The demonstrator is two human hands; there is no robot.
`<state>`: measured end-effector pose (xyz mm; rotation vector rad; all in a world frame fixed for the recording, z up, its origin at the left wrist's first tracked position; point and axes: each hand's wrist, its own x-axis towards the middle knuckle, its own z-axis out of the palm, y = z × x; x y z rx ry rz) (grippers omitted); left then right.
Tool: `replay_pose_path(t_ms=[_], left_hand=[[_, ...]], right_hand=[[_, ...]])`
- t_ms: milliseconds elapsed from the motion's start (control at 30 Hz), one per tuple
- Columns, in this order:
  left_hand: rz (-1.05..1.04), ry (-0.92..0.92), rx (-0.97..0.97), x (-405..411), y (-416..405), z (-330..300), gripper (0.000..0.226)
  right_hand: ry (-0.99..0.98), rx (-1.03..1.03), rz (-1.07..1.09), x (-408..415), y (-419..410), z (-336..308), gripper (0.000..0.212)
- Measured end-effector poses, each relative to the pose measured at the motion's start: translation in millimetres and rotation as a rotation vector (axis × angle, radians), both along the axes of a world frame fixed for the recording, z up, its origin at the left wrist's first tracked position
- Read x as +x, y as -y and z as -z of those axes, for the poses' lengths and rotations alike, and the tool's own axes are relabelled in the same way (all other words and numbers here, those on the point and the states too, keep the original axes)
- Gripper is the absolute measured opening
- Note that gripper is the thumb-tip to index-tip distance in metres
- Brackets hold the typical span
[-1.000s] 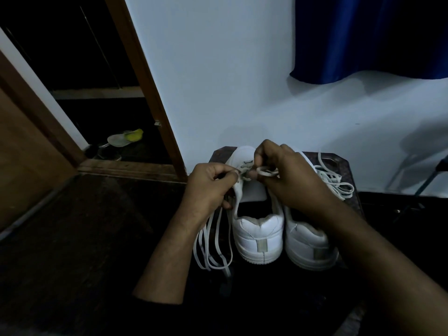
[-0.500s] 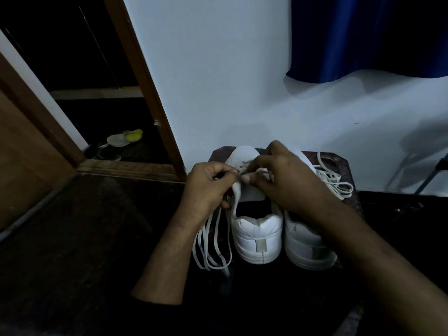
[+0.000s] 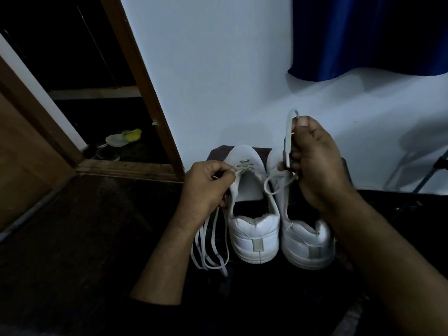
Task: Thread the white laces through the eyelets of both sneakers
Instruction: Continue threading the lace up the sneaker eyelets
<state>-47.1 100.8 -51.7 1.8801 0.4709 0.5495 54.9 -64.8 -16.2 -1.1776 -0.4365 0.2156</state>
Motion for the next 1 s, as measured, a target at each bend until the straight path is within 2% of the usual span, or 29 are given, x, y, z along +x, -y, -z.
replay_pose_path(t_ms=[100,167,267,433,533,633,700,833,1000], left_hand=[[-0.019,0.036,0.242,4.2,-1.0,5.0,0.018],[0.011,0.017,0.482,5.2,2.6,6.0,0.028],[0.068,-0.041,0.621,6.7,7.6,5.0,0.035],[0.056,-0.042,0.564,10.2,3.7,9.4,0.029],[0.069,-0.156,0.627,10.0,7.6,7.7,0.035],[0.097,-0.167,0.617,10.0,8.2,5.9,0.033],[0.084,-0.148,0.6,10.5,7.7,5.8,0.033],[0.061,-0.105,0.606,9.9,7.9,4.1,0.029],[0.037,-0.147,0.703,9.6,8.8,-1.4,0.018]], right_hand=[[0.464,-0.584,0.19,3.0,-4.5,10.9,0.023],[0.541,-0.767,0.173,-0.3,-6.4,14.0,0.015],[0.565,-0.795,0.271,1.6,-4.5,14.1,0.018],[0.658,-0.893,0.444,2.9,0.1,16.8,0.037],[0.902,-0.987,0.308,-5.4,-0.9,8.6,0.044],[1.091,-1.189,0.114,-14.6,-6.4,9.5,0.037],[1.053,-1.21,0.127,-13.0,-6.1,11.6,0.029],[0.781,-1.122,0.252,-7.0,-1.0,12.7,0.015],[0.608,-1.107,0.198,-2.8,-2.7,17.9,0.011]])
